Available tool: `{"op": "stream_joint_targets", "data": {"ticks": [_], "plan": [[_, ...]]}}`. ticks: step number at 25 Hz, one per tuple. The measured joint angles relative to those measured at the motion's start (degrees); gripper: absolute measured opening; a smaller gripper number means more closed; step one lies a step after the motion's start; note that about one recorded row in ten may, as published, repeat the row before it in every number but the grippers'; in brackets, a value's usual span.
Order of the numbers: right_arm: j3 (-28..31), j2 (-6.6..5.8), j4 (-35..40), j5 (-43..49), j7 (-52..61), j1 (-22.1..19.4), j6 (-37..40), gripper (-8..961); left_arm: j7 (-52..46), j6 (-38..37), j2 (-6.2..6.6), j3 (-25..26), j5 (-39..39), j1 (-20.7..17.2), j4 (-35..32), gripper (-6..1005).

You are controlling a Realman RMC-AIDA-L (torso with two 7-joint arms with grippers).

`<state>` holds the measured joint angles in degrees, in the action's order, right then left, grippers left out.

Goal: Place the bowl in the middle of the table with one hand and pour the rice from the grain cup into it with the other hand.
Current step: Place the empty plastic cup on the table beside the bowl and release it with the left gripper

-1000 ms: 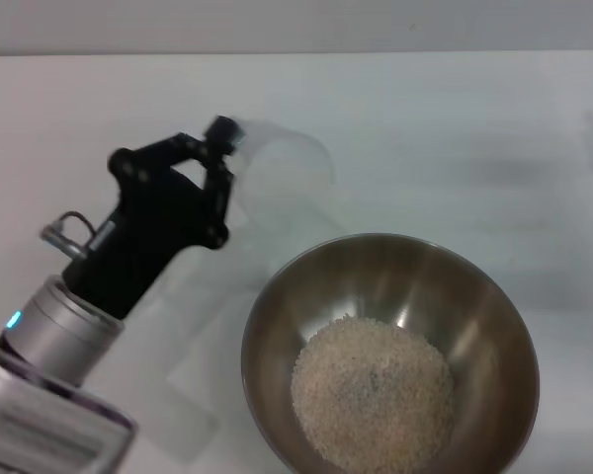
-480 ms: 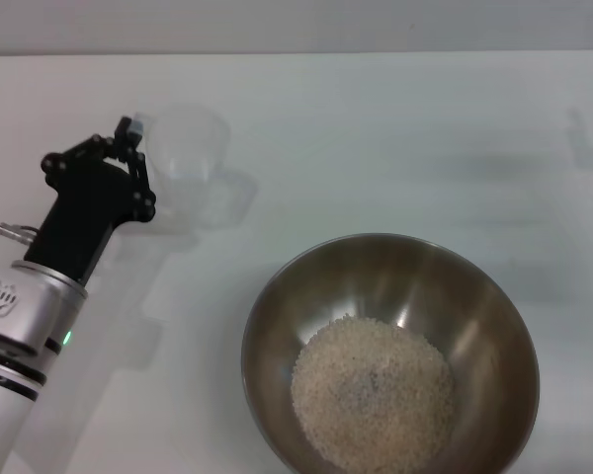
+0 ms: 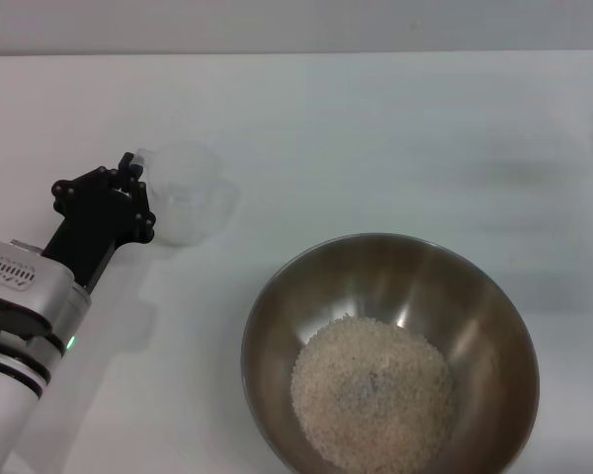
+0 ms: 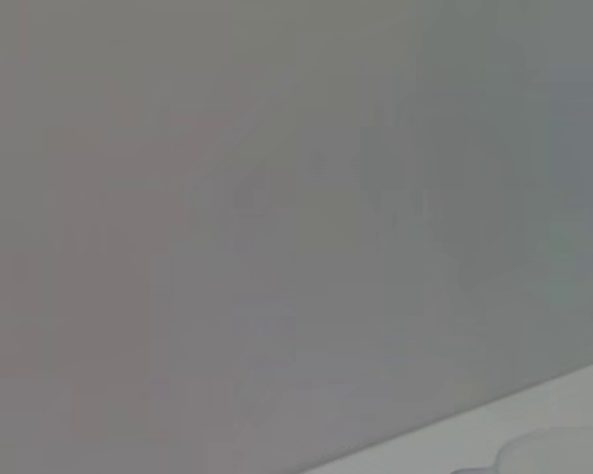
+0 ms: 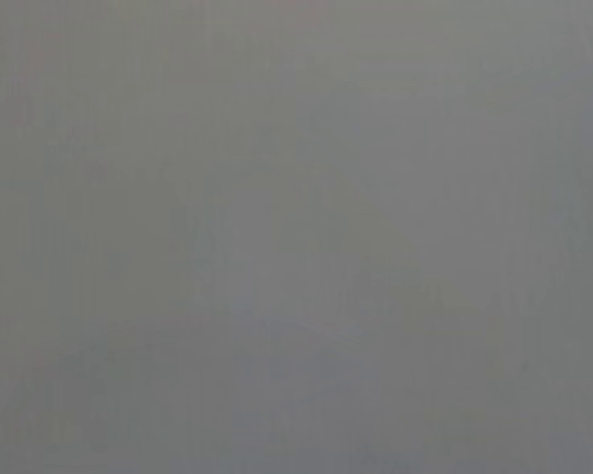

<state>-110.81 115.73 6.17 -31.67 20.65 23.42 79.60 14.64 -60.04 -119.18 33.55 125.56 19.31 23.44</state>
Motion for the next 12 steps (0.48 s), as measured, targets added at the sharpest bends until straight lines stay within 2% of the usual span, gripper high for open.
{"op": "stream_joint_targets", "data": {"ticks": [8, 12], "plan": [[0.7, 0.24, -0.1, 0.1, 0.0, -0.9, 2.4, 495, -0.9, 4.9, 0.00, 0.2, -0.9, 1.1, -0.2, 86], [0.7, 0.28, -0.2, 0.1, 0.3, -1.2, 3.1, 495, -2.8, 5.0, 0.00, 0.2, -0.9, 0.9, -0.3, 88]]}}
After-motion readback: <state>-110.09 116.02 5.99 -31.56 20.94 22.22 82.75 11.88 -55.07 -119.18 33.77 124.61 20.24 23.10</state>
